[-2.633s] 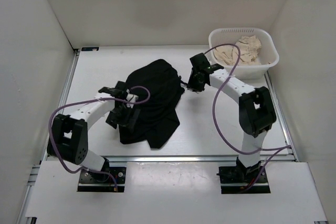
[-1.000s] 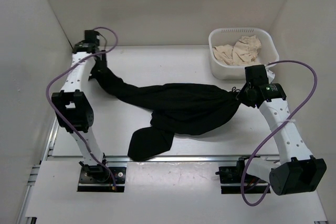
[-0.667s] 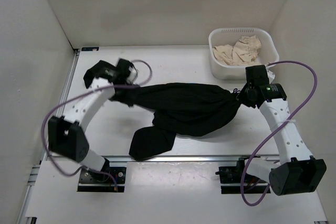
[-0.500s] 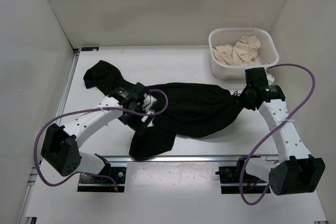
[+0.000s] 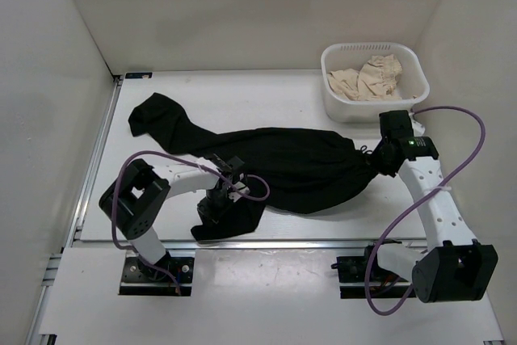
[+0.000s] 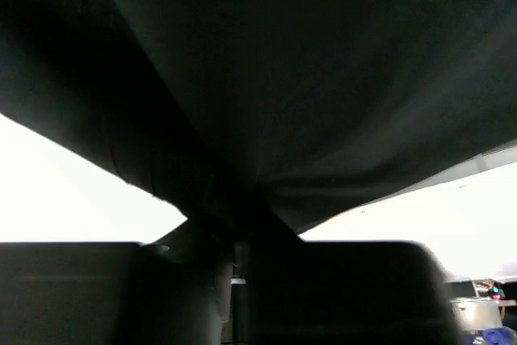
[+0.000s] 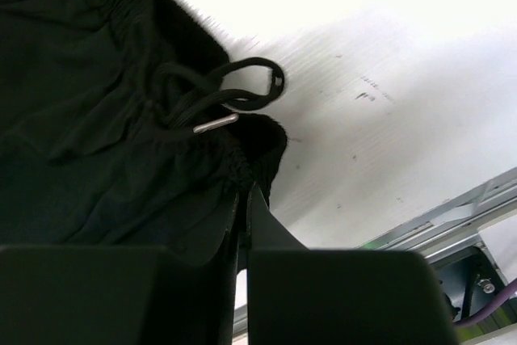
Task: Fold and stack the trousers
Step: Flatten the trousers out
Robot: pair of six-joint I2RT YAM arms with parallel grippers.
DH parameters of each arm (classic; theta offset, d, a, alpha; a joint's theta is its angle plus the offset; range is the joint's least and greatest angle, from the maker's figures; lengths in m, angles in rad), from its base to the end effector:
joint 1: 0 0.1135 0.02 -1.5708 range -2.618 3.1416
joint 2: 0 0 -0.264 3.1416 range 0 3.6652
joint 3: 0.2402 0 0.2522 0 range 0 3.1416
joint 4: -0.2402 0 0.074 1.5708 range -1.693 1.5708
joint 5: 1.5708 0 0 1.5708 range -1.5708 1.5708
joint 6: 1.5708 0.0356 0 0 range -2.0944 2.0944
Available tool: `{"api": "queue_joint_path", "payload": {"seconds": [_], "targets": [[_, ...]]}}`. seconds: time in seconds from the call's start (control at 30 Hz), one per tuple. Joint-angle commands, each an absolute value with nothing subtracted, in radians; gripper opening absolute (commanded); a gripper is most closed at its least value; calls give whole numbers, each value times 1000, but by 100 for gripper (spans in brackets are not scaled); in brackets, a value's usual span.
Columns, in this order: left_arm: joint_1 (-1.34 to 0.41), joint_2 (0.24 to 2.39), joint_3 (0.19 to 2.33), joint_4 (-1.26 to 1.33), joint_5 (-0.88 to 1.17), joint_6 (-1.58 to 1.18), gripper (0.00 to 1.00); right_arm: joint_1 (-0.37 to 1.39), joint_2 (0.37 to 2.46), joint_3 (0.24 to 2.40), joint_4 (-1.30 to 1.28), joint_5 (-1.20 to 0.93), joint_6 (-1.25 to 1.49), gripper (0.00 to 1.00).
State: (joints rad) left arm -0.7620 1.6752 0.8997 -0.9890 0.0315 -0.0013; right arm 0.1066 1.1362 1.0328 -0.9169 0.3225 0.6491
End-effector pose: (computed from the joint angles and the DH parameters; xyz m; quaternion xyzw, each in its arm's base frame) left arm 0.1753 -0.1688 0.1399 -0.3681 -0.9246 -0.0215 0.0956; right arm 0.2150 0.0117 0.2955 0.2966 0.9034 -0.0446 0.3063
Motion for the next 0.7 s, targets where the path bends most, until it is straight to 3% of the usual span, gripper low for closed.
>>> {"api": "queue_joint_path", "payload": {"seconds": [0.0,0.1,0.2,0.33,0.43,0.47,0.5,0.57,0.67], "targets": [[-749,1671,848,-897,81,0,14,61,1097,1035,-908,367,623,0],[-649,1599,807,-897,-102,0,14,-1,1097,1035,-908,367,585,0],[-433,1505,804,-851,-357,0,14,-87,1097,1026,-919,345,545,0],[-79,1454,949,-851,-425,0,14,-150,1088,979,-919,316,522,0],[35,1454,1064,-851,-436,0,15,-150,1088,968,-908,304,522,0],[85,1454,1083,-851,-436,0,21,-150,1088,959,-908,295,512,0],[106,1454,1109,-851,-436,0,44,-150,1088,959,-899,295,512,0],[139,1482,1132,-851,-445,0,75,-150,1088,950,-899,261,512,0],[193,1502,1183,-851,-454,0,84,-150,1088,950,-879,227,503,0]]}}
